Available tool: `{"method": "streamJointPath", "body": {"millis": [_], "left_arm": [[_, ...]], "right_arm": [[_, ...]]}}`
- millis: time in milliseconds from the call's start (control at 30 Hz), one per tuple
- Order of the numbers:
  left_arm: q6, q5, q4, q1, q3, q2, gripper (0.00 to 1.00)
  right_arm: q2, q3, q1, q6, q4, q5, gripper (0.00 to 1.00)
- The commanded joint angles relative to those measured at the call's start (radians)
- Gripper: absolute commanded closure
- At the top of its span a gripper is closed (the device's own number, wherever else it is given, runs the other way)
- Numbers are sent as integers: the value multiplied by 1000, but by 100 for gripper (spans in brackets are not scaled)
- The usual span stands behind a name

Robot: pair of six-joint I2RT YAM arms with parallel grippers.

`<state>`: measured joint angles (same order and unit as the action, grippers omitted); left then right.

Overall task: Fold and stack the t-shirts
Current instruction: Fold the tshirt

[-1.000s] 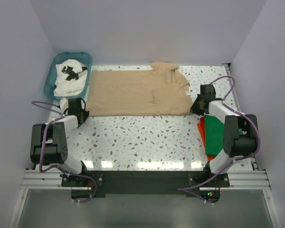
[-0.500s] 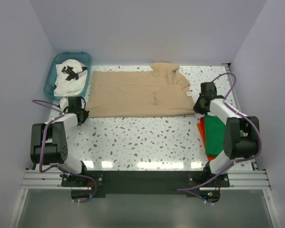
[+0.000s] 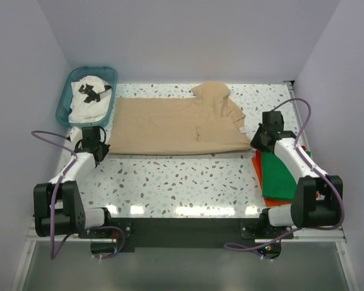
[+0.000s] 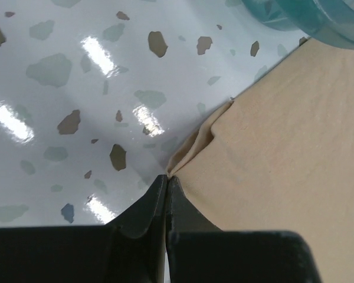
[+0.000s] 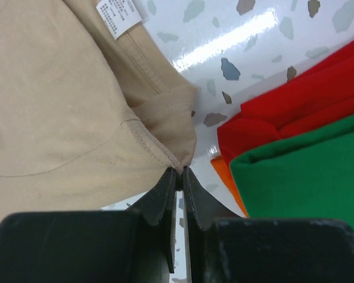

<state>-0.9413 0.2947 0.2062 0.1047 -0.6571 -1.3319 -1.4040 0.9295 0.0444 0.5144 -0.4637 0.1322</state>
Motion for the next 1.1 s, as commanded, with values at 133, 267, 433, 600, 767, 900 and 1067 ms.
{"method": "streamJointPath", "body": {"millis": [133,267,433,600,767,900,1067], "left_arm": [[24,103,168,15,68,206,100],[29,118,232,16,97,318,100],[18,126,301,15,122,396,100],[9,118,331,15,128,435,95],[36,89,322,16,93,438,60],[93,35,254,16,41,427,57],[174,-81,112,9,-82,277,57]], "right_arm": [[215,-86,-11,-19,-115,-11,99],[328,-133,-11,-4,-184,-49,99],[460,-176,-11,6,-272,-74,98],[520,-170,-11,29,-322,-111,78],[534,-115,-11,15,-345,-94,50],[463,-81,-11,-17,-290,-120,48],[320,-6,-9,-36,-143,-210,48]]}}
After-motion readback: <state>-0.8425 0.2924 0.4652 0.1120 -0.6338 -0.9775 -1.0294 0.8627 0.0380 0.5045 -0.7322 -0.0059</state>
